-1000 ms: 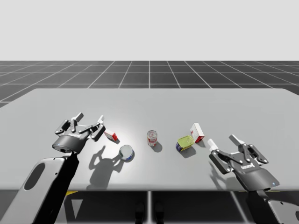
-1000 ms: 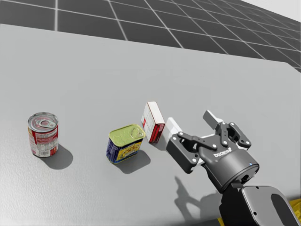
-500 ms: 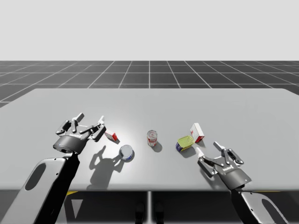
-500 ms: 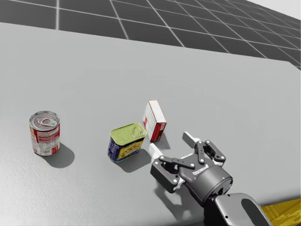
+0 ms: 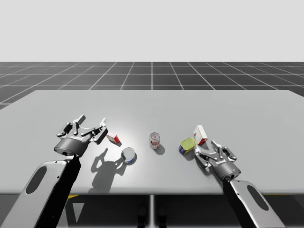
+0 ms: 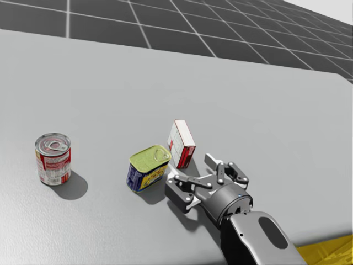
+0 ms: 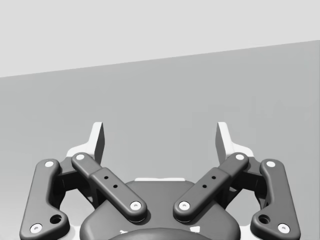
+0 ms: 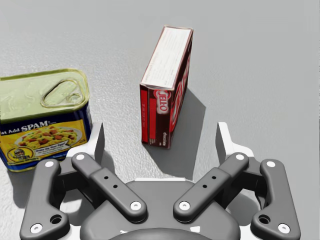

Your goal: Lift the pudding box off the table.

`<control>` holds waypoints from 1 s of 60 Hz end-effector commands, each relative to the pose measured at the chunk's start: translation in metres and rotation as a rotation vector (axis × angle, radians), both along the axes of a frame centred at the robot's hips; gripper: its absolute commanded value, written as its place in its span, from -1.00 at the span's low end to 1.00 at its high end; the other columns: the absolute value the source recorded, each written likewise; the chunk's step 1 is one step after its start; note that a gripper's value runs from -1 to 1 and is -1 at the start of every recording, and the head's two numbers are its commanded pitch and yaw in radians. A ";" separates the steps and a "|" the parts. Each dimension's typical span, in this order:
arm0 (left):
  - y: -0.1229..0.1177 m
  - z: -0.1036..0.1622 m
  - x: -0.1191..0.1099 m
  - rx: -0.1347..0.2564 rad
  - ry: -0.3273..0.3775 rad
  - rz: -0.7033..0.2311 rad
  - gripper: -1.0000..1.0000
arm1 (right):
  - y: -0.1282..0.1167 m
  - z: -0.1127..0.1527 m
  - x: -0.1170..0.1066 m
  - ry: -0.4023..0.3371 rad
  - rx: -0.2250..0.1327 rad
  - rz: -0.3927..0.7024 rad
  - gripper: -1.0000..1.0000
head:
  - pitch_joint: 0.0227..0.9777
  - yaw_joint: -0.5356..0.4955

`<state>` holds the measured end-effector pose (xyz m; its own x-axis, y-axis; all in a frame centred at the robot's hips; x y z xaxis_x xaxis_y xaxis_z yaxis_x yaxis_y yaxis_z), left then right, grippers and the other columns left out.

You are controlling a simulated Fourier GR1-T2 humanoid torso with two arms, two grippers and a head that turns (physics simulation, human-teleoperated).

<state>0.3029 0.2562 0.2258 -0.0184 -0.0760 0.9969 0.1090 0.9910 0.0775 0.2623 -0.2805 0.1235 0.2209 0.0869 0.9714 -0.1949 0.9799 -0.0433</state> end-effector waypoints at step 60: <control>-0.001 -0.001 0.000 -0.001 0.005 -0.007 -1.00 | 0.015 -0.006 0.040 0.005 -0.033 -0.173 1.00 | 0.34 -0.75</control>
<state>0.3032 0.2552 0.2254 -0.0150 -0.0752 0.9971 0.1158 0.9903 0.0765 0.3032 -0.2610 0.1224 0.2333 0.0996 0.9673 -0.0791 0.9934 -0.0832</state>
